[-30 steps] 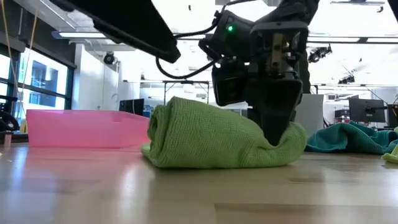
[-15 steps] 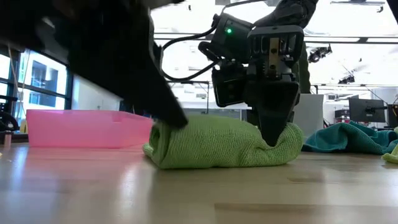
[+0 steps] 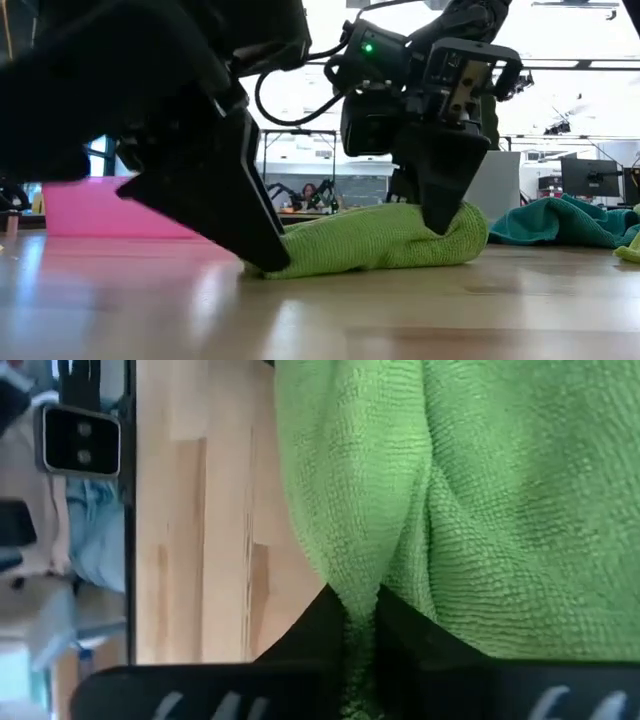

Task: Roll microfiber towels into tight, uniform cylinder then place into a basket
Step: Roll the green microfiber cloth

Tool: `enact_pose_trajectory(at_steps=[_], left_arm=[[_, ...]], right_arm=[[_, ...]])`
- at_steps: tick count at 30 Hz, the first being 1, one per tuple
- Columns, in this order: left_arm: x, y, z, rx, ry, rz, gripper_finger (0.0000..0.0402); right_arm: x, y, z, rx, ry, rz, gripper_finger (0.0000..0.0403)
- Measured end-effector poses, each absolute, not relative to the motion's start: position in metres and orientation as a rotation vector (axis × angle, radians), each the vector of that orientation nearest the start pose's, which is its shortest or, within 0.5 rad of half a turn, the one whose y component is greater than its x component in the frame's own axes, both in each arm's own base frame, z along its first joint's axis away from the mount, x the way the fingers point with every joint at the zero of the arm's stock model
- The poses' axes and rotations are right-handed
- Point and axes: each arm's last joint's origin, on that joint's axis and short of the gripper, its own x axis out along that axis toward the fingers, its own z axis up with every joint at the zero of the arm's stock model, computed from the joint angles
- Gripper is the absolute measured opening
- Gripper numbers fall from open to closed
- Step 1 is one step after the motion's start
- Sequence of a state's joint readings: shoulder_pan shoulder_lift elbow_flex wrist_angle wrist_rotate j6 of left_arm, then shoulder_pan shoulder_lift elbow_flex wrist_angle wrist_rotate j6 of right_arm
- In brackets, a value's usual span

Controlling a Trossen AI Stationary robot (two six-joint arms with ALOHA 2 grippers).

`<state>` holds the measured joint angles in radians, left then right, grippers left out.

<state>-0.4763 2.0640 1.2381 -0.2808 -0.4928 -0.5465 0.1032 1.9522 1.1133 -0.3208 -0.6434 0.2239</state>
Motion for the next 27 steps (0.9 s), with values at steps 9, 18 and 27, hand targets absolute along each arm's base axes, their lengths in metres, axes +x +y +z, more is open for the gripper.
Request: enact_pose_trajectory(at_steps=[9, 18, 27], left_arm=[[0.359, -0.170, 0.114, -0.011, 0.937, 0.259, 0.0147], [0.359, -0.170, 0.114, -0.059, 0.936, 0.275, 0.0147], [0.359, -0.170, 0.114, -0.071, 0.936, 0.280, 0.0147]], right_arm=[[0.355, 0.052, 0.131, 0.405, 1.240, 0.631, 0.0125], [0.345, 0.067, 0.182, 0.204, 1.224, 0.717, 0.0151], [0.328, 0.137, 0.199, -0.214, 1.097, 0.609, 0.0134]])
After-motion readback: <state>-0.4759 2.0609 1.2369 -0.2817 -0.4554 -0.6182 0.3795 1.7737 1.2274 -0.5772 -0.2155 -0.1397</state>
